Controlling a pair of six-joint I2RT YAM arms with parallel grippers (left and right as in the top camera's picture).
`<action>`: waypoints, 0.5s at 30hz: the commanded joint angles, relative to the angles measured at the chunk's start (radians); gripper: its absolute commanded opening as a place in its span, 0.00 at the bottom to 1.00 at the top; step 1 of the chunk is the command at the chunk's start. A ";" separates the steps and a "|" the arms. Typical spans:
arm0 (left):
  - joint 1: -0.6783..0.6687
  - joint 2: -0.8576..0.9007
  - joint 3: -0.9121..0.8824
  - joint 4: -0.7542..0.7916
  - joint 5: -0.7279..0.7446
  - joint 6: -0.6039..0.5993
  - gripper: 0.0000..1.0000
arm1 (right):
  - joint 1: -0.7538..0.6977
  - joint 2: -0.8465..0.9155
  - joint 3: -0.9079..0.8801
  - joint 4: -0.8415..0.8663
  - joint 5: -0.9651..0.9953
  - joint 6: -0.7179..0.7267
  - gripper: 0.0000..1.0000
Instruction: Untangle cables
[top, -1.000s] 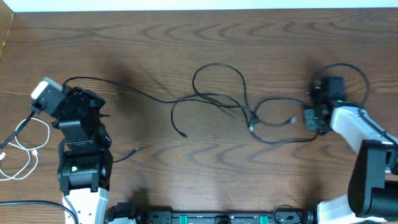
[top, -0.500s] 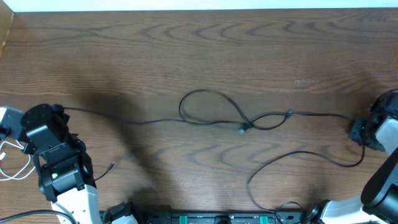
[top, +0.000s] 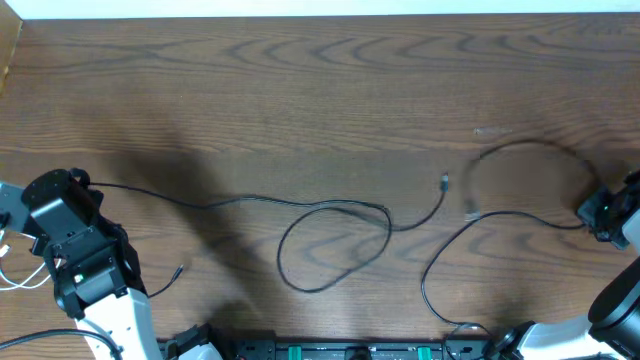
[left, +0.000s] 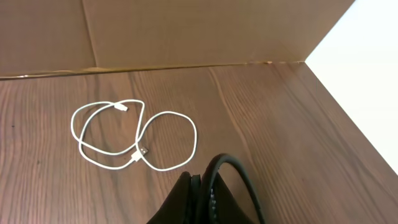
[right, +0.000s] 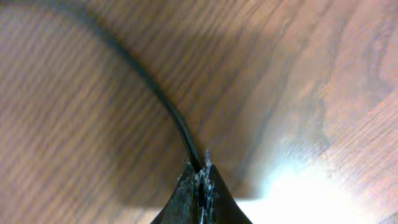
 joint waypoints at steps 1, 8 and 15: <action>0.005 0.001 0.003 -0.001 0.019 -0.013 0.07 | -0.058 0.018 -0.005 0.026 -0.019 0.113 0.01; 0.005 0.001 0.003 0.006 0.171 -0.013 0.08 | -0.130 0.018 -0.005 0.025 -0.068 0.113 0.01; 0.004 0.001 0.003 0.018 0.493 0.038 0.07 | -0.127 0.018 -0.005 0.026 -0.220 0.091 0.34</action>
